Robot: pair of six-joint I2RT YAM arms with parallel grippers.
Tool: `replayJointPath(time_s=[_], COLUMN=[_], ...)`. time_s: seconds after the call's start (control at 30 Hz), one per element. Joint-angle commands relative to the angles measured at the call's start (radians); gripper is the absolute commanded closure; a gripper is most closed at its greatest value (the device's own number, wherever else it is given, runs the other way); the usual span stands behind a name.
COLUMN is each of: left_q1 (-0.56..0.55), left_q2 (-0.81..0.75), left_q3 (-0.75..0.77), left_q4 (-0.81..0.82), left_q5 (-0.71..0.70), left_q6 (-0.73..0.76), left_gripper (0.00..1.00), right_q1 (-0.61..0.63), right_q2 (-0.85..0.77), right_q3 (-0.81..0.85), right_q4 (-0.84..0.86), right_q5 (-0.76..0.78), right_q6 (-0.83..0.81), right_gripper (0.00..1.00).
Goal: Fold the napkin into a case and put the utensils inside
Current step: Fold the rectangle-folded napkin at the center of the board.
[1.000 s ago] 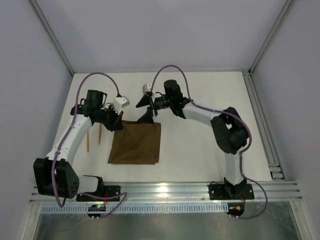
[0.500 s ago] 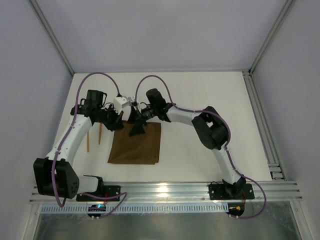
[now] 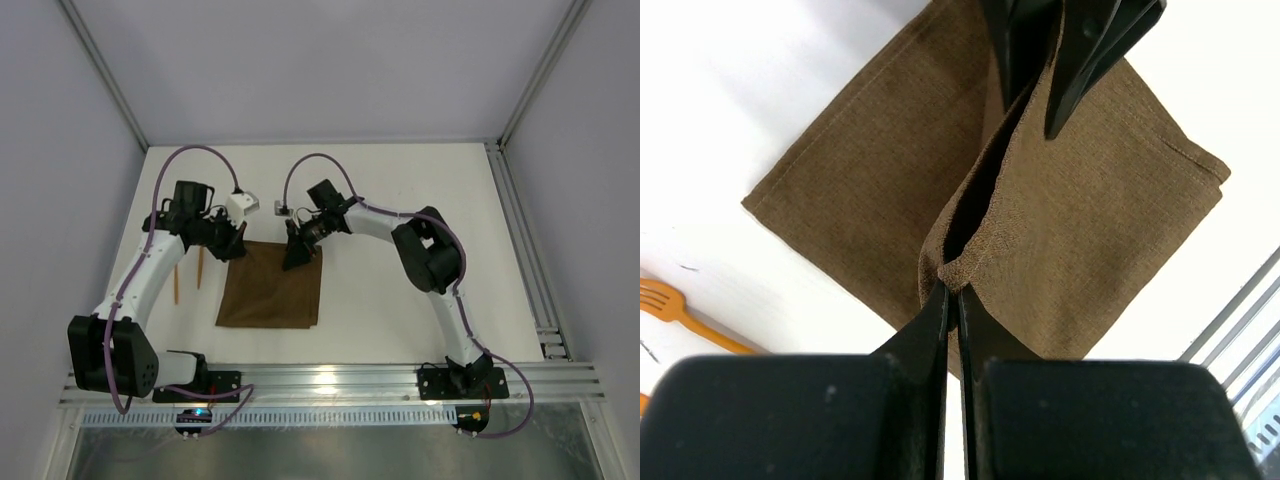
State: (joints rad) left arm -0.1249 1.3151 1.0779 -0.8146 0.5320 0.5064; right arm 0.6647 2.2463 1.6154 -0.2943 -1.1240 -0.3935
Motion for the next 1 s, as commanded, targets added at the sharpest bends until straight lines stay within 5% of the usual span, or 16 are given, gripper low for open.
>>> replayJointPath(time_s=[0.0, 0.53, 0.97], left_q1=[0.004, 0.008, 0.022], left_q2=[-0.011, 0.055, 0.084], left_q3=[-0.004, -0.024, -0.035], left_q4=[0.043, 0.133, 0.287], left_q5=[-0.010, -0.099, -0.176], left_q6=[-0.009, -0.051, -0.200], left_gripper=[1.00, 1.00, 1.00], right_q1=[-0.017, -0.108, -0.117], right_q2=[-0.073, -0.108, -0.169], right_q3=[-0.018, -0.080, -0.046], right_q4=[-0.161, -0.126, -0.267], right_q5=[0.044, 0.176, 0.300], right_q6=[-0.117, 0.010, 0.159], right_gripper=[0.67, 0.97, 0.97])
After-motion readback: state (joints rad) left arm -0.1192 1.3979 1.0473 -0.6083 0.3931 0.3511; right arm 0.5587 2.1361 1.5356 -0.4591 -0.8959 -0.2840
